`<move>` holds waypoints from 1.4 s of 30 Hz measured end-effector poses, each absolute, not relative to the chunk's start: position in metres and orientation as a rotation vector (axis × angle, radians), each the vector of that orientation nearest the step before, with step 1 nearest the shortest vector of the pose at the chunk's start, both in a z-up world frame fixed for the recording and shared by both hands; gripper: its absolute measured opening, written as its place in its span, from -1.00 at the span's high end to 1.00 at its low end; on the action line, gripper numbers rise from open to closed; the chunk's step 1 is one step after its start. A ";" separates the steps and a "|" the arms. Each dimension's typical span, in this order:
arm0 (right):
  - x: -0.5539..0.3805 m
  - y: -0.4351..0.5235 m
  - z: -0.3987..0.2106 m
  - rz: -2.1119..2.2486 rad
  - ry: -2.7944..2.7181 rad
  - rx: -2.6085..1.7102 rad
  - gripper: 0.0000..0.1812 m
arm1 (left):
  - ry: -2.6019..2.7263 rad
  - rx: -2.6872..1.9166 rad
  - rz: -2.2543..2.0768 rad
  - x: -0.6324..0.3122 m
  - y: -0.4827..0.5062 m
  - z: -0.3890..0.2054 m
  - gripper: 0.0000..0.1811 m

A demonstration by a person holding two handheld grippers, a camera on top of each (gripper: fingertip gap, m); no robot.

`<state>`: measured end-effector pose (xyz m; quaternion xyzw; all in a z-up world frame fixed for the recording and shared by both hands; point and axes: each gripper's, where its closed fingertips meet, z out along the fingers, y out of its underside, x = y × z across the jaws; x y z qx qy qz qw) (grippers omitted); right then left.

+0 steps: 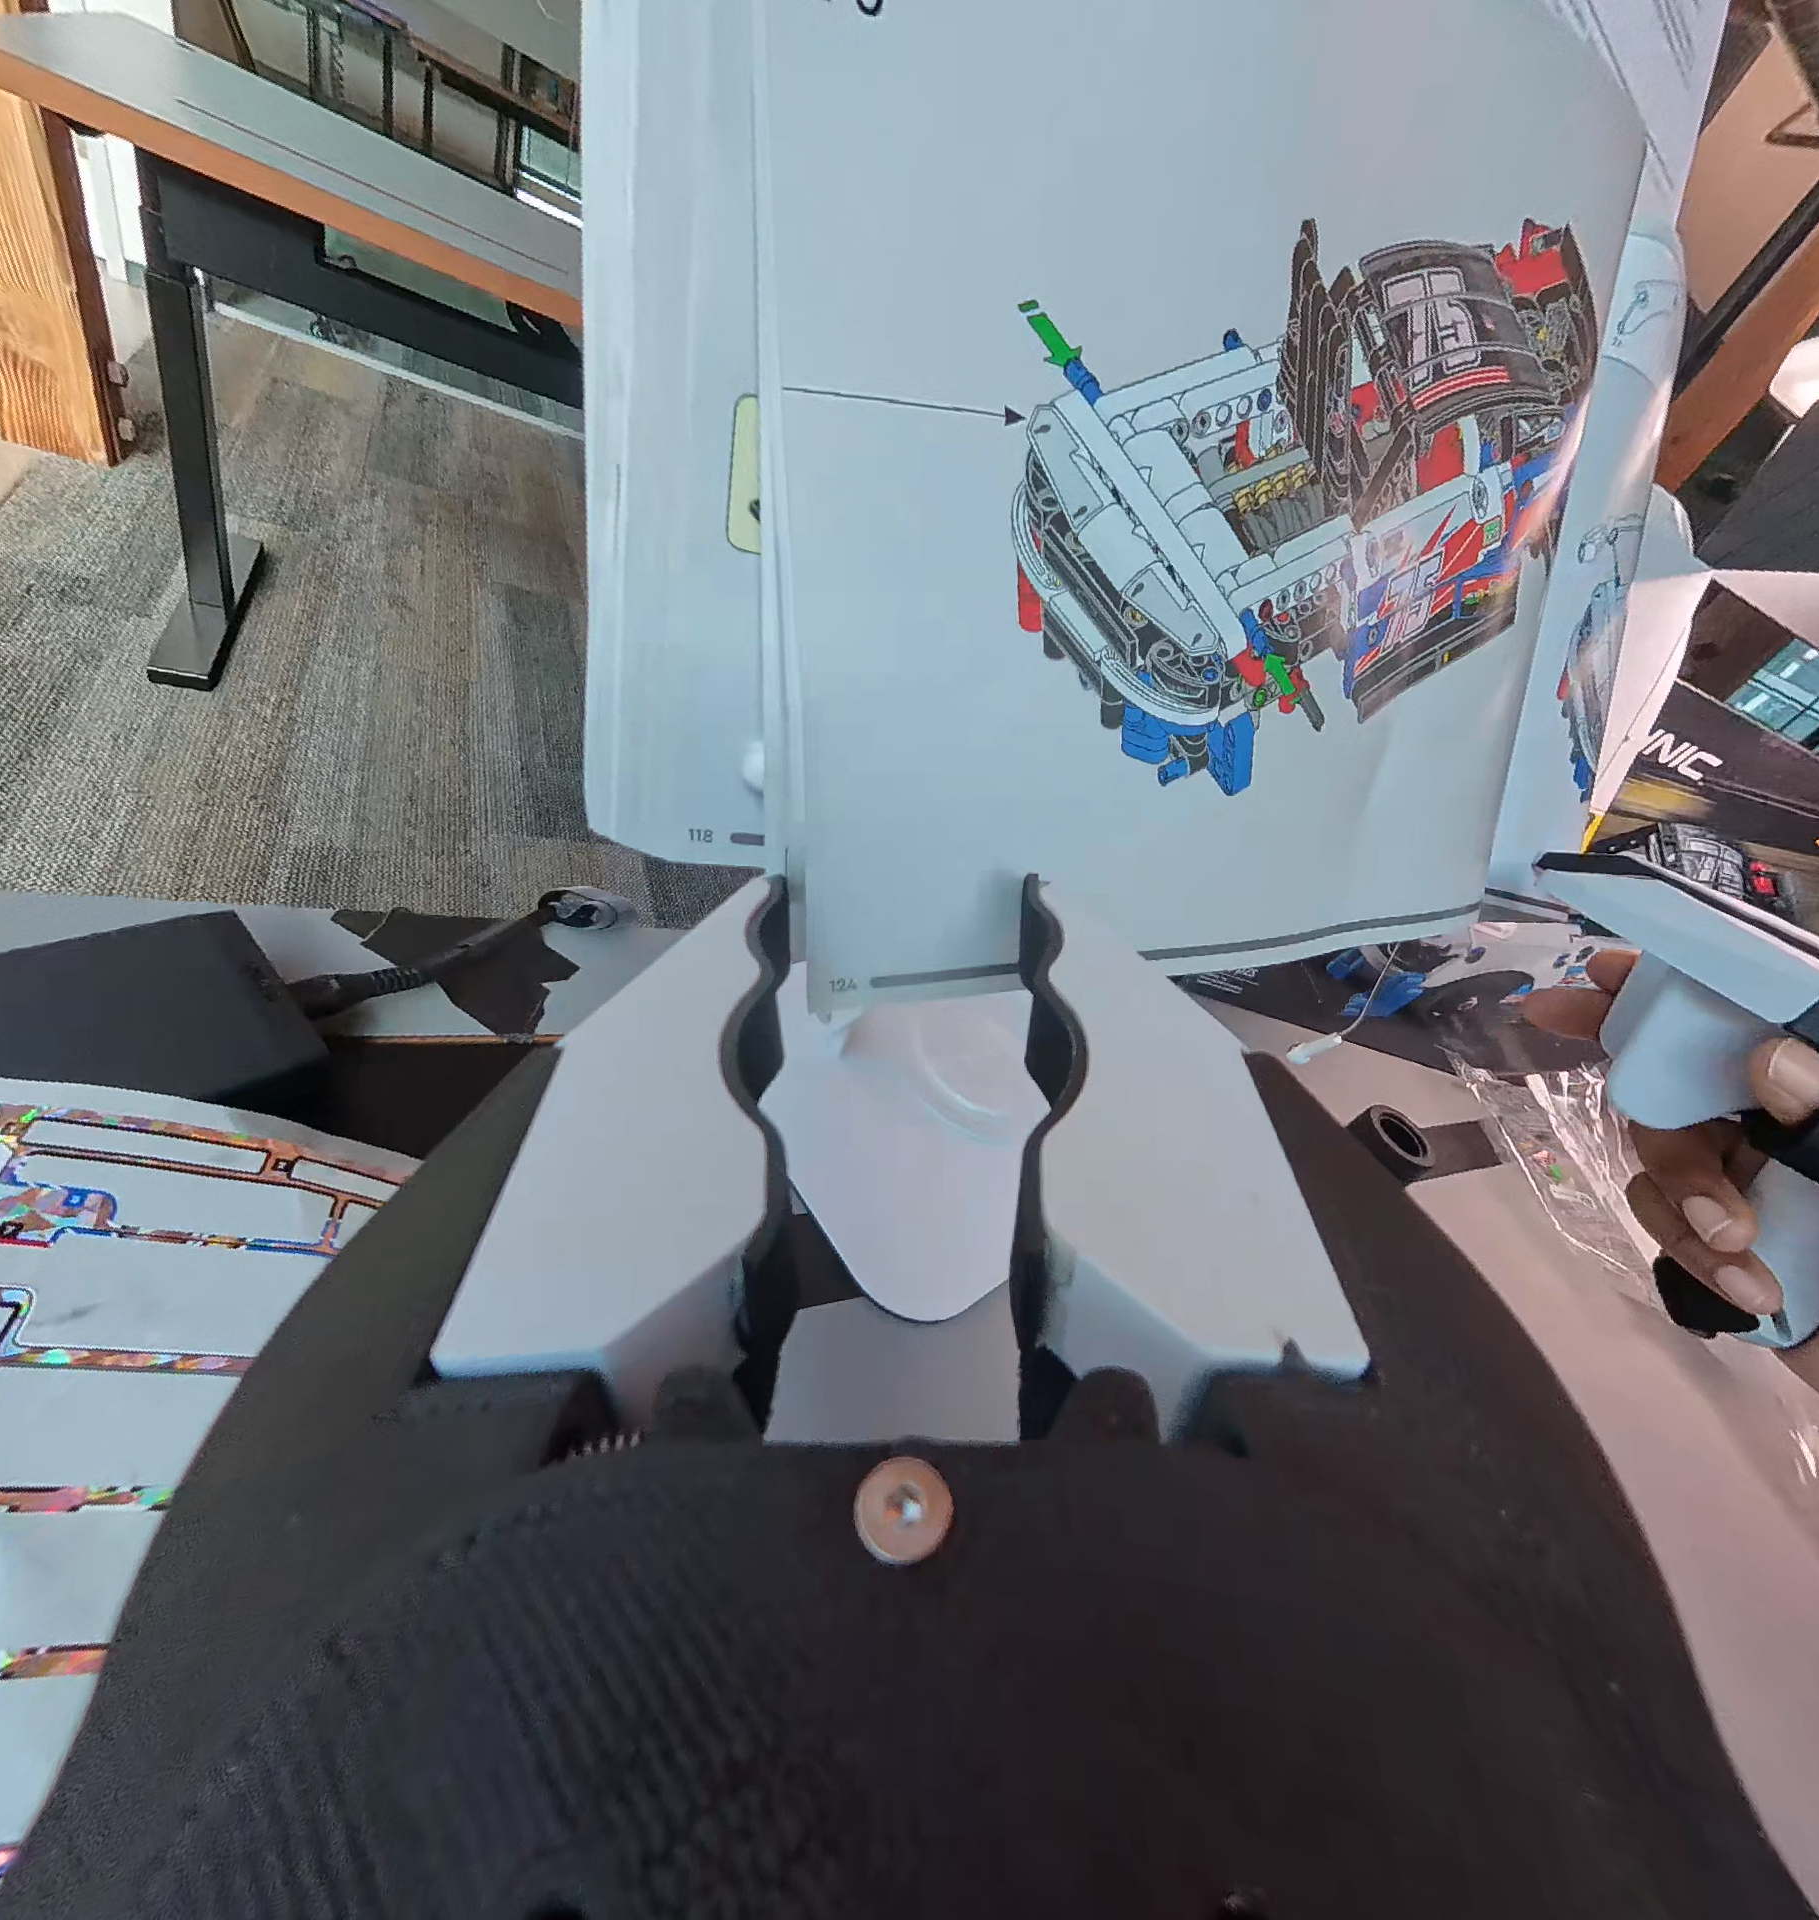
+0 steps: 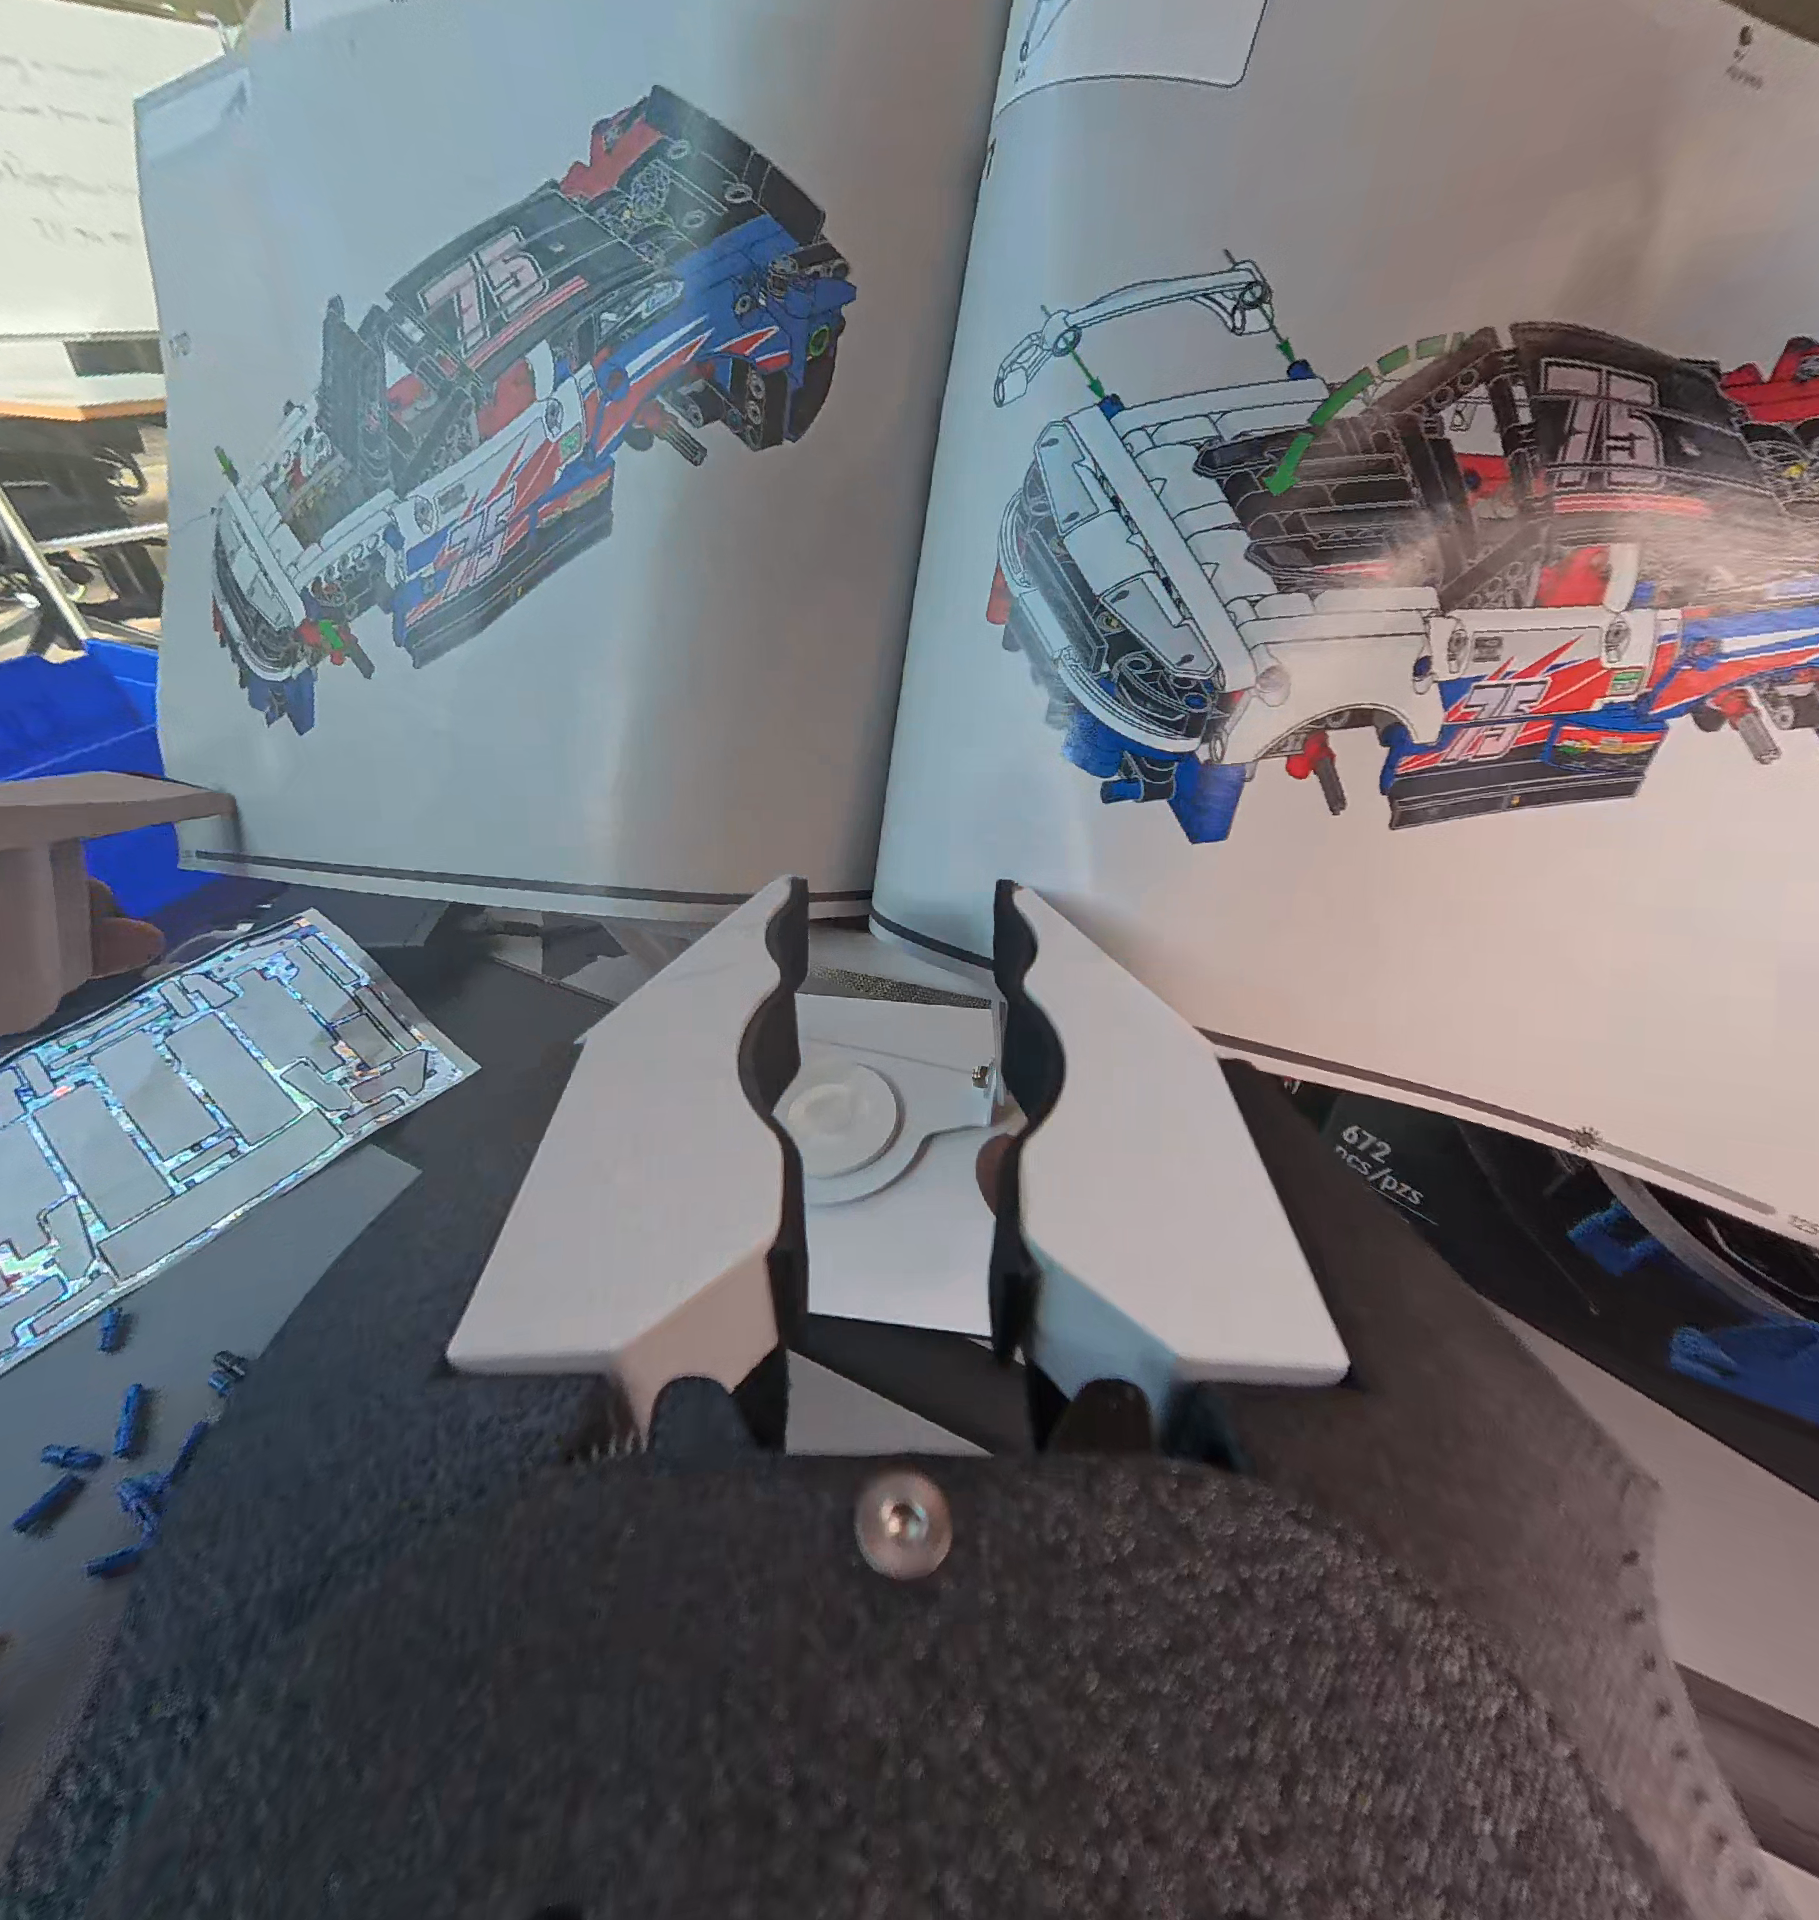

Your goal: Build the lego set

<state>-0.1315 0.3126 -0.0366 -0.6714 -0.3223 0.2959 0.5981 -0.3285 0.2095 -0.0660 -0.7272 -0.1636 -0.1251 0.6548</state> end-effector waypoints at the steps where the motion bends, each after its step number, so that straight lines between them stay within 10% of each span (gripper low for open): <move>1: -0.131 0.313 -0.037 0.675 -0.756 -1.558 0.64 | -0.378 -1.637 -0.285 -0.329 0.209 -0.066 0.59; 15: -0.132 0.312 -0.040 0.576 -0.795 -1.568 0.63 | -0.387 -1.542 -0.257 -0.336 0.187 -0.062 0.94; 42: -0.120 0.293 -0.030 0.566 -0.835 -1.531 0.63 | -0.253 -1.511 -0.199 -0.308 0.167 -0.036 1.00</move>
